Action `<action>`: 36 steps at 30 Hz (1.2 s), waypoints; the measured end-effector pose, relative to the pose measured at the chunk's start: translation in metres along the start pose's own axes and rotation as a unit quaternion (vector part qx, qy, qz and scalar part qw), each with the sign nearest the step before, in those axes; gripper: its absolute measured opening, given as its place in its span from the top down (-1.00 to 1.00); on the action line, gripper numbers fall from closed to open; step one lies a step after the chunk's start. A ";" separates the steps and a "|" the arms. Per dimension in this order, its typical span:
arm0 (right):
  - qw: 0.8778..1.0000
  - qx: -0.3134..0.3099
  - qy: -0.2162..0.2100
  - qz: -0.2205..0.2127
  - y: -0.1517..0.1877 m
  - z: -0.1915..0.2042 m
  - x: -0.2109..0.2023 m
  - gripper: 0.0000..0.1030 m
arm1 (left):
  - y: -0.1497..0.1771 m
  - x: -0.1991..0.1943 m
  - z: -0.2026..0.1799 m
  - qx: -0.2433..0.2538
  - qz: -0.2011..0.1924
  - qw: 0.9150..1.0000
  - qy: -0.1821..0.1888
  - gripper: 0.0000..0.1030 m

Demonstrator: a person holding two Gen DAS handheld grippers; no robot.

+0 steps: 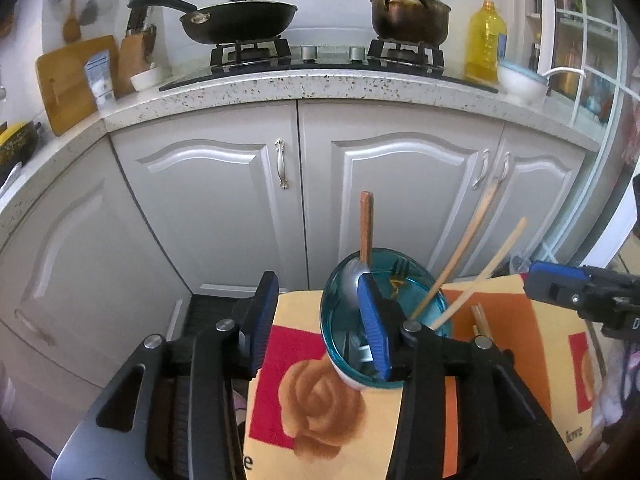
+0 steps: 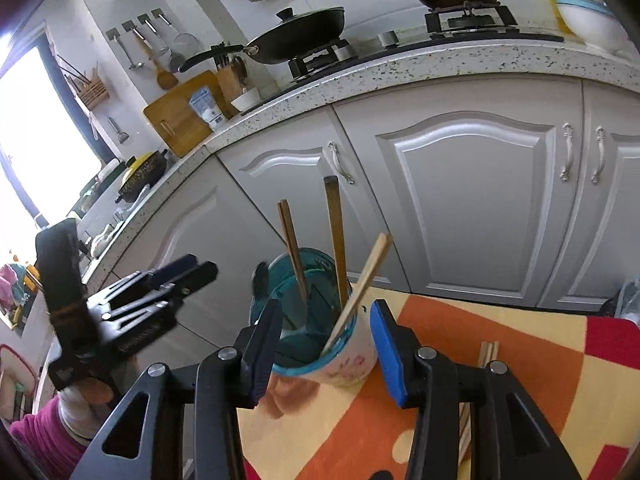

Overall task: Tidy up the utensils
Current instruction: 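Withdraw both open tools from the cup toward the remaining chopsticks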

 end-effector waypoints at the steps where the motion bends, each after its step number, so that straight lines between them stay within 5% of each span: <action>1: 1.000 -0.001 0.001 -0.001 0.002 0.000 -0.003 0.15 | 0.000 -0.002 0.000 0.000 0.000 1.000 0.001 0.20; 25: 0.992 -0.007 0.106 -0.067 0.073 -0.005 -0.090 0.15 | 0.025 -0.041 -0.074 0.010 -0.002 0.998 0.062 0.16; 36: 0.990 0.027 0.131 -0.039 0.095 -0.039 -0.088 0.08 | 0.037 -0.027 -0.108 0.027 0.019 0.995 0.092 0.16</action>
Point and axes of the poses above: each gripper's, at about its wrist camera, not at the fingertips, and x roughly the way its jaws point, z to its left, y to its underside, the point moved 1 cm from there along x, roughly the way its jaws point, and after that the axes turned 8 degrees about x, right-handed, at the moved point
